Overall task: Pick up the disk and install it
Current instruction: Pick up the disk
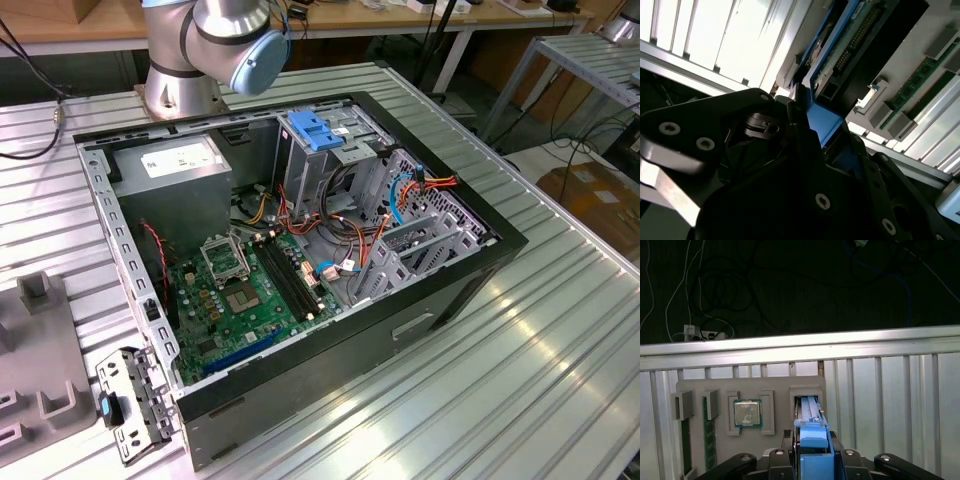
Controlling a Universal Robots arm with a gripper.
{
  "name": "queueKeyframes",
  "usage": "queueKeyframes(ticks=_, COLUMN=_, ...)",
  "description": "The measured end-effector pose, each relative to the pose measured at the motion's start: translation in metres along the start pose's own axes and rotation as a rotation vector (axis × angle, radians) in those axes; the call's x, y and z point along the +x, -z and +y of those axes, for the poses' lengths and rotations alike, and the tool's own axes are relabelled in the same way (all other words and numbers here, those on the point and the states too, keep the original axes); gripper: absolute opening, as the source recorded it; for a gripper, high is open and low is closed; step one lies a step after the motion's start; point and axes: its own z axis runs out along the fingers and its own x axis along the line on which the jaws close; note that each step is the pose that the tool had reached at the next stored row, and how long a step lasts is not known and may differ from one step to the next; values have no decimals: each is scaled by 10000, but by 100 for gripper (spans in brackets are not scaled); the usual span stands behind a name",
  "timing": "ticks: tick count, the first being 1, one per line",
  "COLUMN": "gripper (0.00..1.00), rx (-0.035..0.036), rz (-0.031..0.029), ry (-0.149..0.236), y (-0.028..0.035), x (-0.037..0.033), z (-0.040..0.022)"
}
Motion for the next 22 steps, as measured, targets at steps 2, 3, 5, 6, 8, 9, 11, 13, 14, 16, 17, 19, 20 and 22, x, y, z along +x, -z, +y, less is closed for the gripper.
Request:
queueKeyframes(ticks=2, gripper=37, rx=0, rz=0, ry=-1, y=0, x=0, z=0)
queueKeyframes(ticks=3, gripper=37, rx=0, rz=0, ry=-1, y=0, x=0, z=0)
queueKeyframes(ticks=5, gripper=37, rx=0, rz=0, ry=-2, y=0, x=0, z=0)
queueKeyframes(ticks=6, gripper=37, rx=0, rz=0, ry=-2, y=0, x=0, z=0)
queueKeyframes(ticks=8, gripper=37, rx=0, rz=0, ry=-3, y=0, x=0, z=0)
queueKeyframes(ticks=9, gripper=37, rx=1, rz=0, ry=-4, y=0, x=0, z=0)
queueKeyframes(ticks=11, gripper=37, rx=0, rz=0, ry=26, y=0, x=0, z=0)
queueKeyframes(ticks=13, gripper=37, rx=5, rz=-5, ry=164, y=0, x=1, z=1)
queueKeyframes(ticks=14, gripper=37, rx=6, rz=-8, ry=212, y=0, x=2, z=0)
queueKeyframes(ticks=16, gripper=37, rx=8, rz=-9, ry=253, y=0, x=2, z=1)
queueKeyframes(ticks=17, gripper=37, rx=8, rz=-9, ry=254, y=0, x=2, z=1)
queueKeyframes(ticks=19, gripper=37, rx=8, rz=-10, ry=265, y=0, x=2, z=1)
queueKeyframes(ticks=20, gripper=37, rx=9, rz=-10, ry=266, y=0, x=2, z=1)
queueKeyframes(ticks=22, gripper=37, rx=8, rz=-10, ry=270, y=0, x=2, z=1)
